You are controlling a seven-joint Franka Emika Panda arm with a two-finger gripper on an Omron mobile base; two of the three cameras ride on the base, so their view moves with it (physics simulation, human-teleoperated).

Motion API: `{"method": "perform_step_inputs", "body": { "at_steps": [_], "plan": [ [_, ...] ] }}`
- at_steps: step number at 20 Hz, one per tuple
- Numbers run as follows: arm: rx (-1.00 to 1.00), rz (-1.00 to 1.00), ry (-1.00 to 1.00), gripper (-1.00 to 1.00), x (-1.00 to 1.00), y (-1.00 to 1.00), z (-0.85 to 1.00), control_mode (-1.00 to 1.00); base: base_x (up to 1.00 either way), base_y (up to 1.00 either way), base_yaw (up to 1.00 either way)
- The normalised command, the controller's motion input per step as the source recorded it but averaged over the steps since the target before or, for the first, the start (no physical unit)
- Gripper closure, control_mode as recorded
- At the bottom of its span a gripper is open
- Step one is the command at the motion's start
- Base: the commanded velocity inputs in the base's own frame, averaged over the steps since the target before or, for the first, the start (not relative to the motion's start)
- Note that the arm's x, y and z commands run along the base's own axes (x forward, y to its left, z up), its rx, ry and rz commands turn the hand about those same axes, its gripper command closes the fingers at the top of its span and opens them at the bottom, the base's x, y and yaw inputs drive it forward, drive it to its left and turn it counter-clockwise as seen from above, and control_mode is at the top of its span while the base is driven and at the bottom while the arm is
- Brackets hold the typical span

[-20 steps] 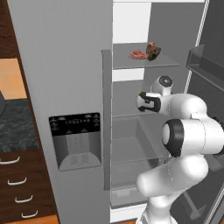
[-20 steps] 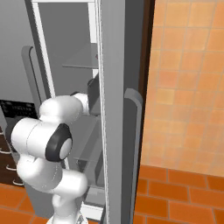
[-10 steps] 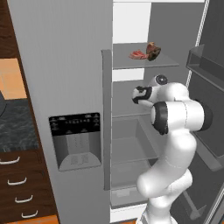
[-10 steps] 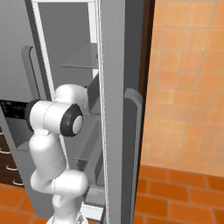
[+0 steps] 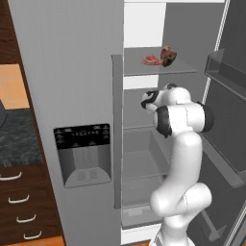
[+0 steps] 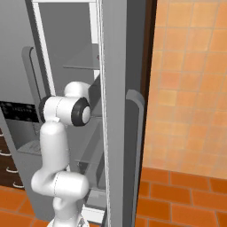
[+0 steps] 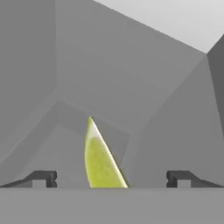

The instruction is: Place one lemon wedge and one steak in each tupperware on the nearby counter, to pack two identical lunches.

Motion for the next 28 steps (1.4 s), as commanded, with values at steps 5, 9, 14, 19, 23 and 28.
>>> {"method": "perform_step_inputs", "body": {
  "at_steps": [5, 9, 14, 19, 23, 28],
  "plan": [
    [-0.06, 0.05, 0.1, -1.0, 0.43, -0.04, -0.48, -1.0, 0.0, 0.0, 0.0],
    [-0.12, 0.01, 0.1, 1.0, 0.09, -0.01, -0.75, -1.0, 0.0, 0.0, 0.0],
    [-0.05, 0.0, -0.01, 1.0, -0.67, -0.05, -0.85, -1.0, 0.0, 0.0, 0.0],
    [-0.01, 0.0, 0.0, 1.0, -0.63, 0.0, -0.61, -1.0, 0.0, 0.0, 0.0],
    [0.0, 0.0, -0.07, 1.0, -0.48, 0.35, -0.32, -1.0, 0.0, 0.0, 0.0],
    [0.06, 0.0, -0.17, 1.0, -0.55, 0.21, -0.27, -1.0, 0.0, 0.0, 0.0]
  ]
}}
